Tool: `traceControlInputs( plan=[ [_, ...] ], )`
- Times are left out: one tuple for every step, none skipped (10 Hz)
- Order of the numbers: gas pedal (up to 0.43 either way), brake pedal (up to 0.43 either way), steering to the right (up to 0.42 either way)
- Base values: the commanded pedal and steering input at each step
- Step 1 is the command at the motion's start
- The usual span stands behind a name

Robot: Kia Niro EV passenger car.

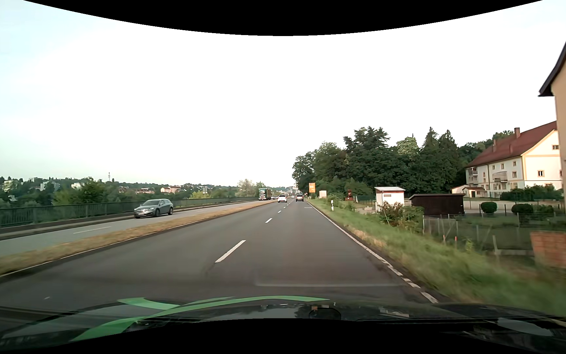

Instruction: Follow the waypoints while adhering to traffic rules and regulations

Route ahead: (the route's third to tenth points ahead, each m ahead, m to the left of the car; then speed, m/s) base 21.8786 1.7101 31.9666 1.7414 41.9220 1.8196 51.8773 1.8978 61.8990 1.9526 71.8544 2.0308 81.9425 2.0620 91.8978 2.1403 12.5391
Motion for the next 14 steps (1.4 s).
traceControlInputs(
  plan=[
    [0.13, 0.0, -0.003],
    [0.13, 0.0, -0.003],
    [0.13, 0.0, -0.003],
    [0.13, 0.0, -0.003],
    [0.13, 0.0, -0.003],
    [0.13, 0.0, -0.003],
    [0.13, 0.0, -0.003],
    [0.13, 0.0, -0.003],
    [0.13, 0.0, -0.003],
    [0.13, 0.0, -0.003],
    [0.13, 0.0, -0.003],
    [0.13, 0.0, -0.003],
    [0.13, 0.0, -0.003],
    [0.13, 0.0, -0.003]
  ],
)
